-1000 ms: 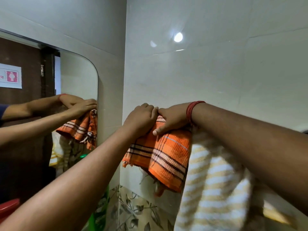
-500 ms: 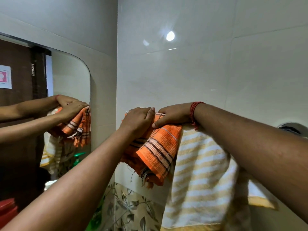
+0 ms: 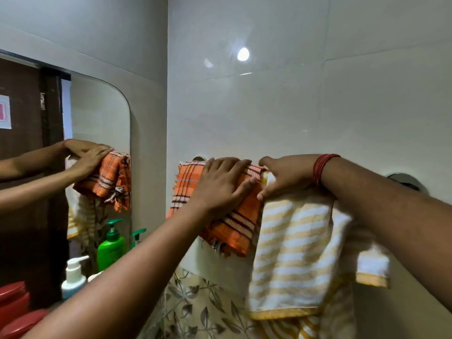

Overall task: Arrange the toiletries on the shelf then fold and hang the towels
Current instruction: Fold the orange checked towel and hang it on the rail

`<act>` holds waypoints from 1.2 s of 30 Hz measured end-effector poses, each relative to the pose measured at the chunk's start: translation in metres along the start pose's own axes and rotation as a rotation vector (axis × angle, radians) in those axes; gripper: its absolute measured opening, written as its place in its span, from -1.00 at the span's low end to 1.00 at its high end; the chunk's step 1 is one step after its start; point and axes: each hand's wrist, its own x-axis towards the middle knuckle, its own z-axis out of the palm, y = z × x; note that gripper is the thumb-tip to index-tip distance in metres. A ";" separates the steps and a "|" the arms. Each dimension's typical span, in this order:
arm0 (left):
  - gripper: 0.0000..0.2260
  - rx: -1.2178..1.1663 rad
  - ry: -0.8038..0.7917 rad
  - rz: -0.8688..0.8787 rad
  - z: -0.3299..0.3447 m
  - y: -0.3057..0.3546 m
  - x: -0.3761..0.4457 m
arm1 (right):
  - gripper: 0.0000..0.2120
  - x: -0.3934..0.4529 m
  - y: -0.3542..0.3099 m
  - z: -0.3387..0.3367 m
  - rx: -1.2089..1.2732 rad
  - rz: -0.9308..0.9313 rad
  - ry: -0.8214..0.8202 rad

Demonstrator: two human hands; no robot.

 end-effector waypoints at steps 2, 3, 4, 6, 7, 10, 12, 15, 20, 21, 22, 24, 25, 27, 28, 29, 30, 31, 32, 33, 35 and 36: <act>-0.38 0.032 -0.017 -0.020 -0.001 -0.002 0.002 | -0.39 -0.014 0.003 -0.001 -0.077 0.033 -0.012; -0.38 0.043 -0.017 -0.024 -0.001 -0.003 0.002 | -0.48 -0.021 0.005 -0.001 -0.102 0.040 -0.020; -0.38 0.047 -0.016 -0.027 -0.001 -0.003 0.002 | -0.55 -0.028 0.008 0.000 -0.108 0.042 -0.025; -0.40 0.046 -0.013 -0.039 0.000 0.000 0.002 | -0.62 -0.042 0.015 0.001 -0.094 0.051 -0.023; -0.42 0.043 -0.016 -0.053 0.000 0.003 0.002 | -0.64 -0.047 0.018 0.002 -0.086 0.059 -0.019; -0.45 0.034 -0.024 -0.097 -0.001 0.009 0.001 | -0.61 -0.053 0.023 0.004 -0.075 0.081 0.016; -0.42 0.021 -0.010 -0.127 0.001 0.016 -0.002 | -0.57 -0.053 0.025 0.006 -0.078 0.096 0.039; -0.46 -0.071 0.082 -0.135 0.003 0.033 -0.014 | -0.59 -0.052 0.025 0.007 -0.072 0.081 0.044; -0.70 -0.196 0.334 0.135 0.011 0.084 -0.042 | -0.65 -0.050 0.027 0.008 -0.102 0.034 0.084; -0.72 -0.274 0.289 0.088 0.013 0.098 -0.047 | -0.66 -0.050 0.028 0.009 -0.107 0.027 0.103; -0.74 -0.380 0.241 -0.006 0.017 0.111 -0.049 | -0.67 -0.051 0.029 0.011 -0.108 0.020 0.130; -0.78 -0.610 0.153 -0.244 0.022 0.133 -0.049 | -0.66 -0.053 0.030 0.012 -0.110 0.020 0.200; -0.78 -0.735 0.118 -0.361 0.023 0.144 -0.047 | -0.63 -0.056 0.030 0.013 -0.117 0.028 0.244; -0.71 -1.011 0.051 -0.541 0.028 0.157 -0.040 | -0.61 -0.063 0.031 0.017 -0.113 0.027 0.375; -0.62 -1.104 0.035 -0.590 0.028 0.162 -0.037 | -0.64 -0.069 0.030 0.021 -0.080 0.009 0.471; -0.51 -1.159 0.039 -0.593 0.030 0.166 -0.033 | -0.69 -0.078 0.031 0.028 -0.018 -0.020 0.602; -0.44 -1.192 0.042 -0.584 0.032 0.172 -0.031 | -0.74 -0.089 0.032 0.037 0.057 -0.048 0.770; -0.41 -1.208 0.054 -0.578 0.033 0.179 -0.029 | -0.77 -0.101 0.035 0.049 0.128 -0.058 0.960; -0.46 -1.202 0.082 -0.578 0.034 0.186 -0.028 | -0.80 -0.116 0.037 0.063 0.187 -0.038 1.153; -0.55 -1.169 0.119 -0.584 0.035 0.193 -0.028 | -0.81 -0.129 0.039 0.080 0.232 0.017 1.326; -0.63 -1.100 0.194 -0.612 0.040 0.205 -0.027 | -0.79 -0.149 0.043 0.113 0.316 0.184 1.512; -0.62 -1.081 0.209 -0.621 0.043 0.211 -0.027 | -0.72 -0.153 0.044 0.128 0.385 0.261 1.515</act>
